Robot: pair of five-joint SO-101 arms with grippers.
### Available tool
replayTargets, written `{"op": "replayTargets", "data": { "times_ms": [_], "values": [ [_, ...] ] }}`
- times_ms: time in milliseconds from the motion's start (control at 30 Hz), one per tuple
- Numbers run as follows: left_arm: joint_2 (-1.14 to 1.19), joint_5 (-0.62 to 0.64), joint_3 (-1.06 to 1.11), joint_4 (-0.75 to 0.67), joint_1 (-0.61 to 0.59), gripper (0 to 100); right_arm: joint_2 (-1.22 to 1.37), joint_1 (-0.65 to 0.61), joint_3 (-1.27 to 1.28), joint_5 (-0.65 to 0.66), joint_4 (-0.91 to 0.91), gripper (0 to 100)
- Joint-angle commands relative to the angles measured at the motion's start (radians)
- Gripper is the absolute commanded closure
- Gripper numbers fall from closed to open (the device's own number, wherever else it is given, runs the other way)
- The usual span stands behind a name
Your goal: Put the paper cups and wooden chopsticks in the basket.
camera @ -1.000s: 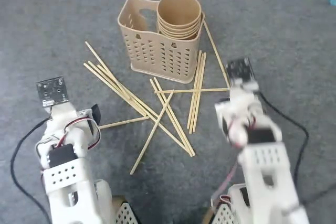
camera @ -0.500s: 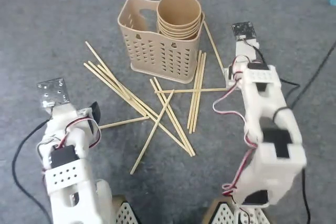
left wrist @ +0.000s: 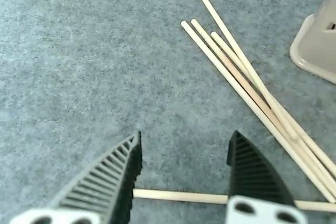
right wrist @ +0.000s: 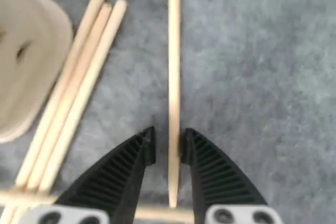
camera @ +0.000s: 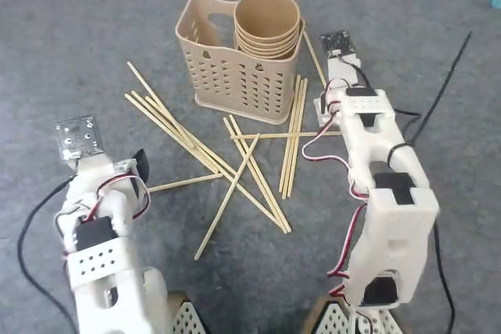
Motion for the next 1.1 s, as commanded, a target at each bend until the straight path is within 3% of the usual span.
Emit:
{"op": "replayTargets", "data": {
  "times_ms": [0,100,200,600,800,1067],
  "values": [
    [-0.021,-0.003,-0.001,-0.046,-0.003,75,0.035,0.015,-0.103,0.044,0.015,89.1],
    [-0.021,-0.003,-0.001,-0.046,-0.003,75,0.093,0.016,-0.207,0.127,0.134,90.5],
    [-0.021,-0.003,-0.001,-0.046,-0.003,75,0.131,0.019,-0.307,0.19,0.271,99.8],
    [-0.021,-0.003,0.005,-0.051,-0.003,75,-0.024,0.209,-0.31,0.336,0.716,99.0],
    [-0.021,-0.003,0.007,-0.051,-0.003,75,-0.308,0.297,-0.005,0.339,0.725,99.0],
    [-0.021,-0.003,0.007,-0.048,-0.003,75,-0.691,0.374,0.555,0.417,0.524,98.3]
  ]
}}
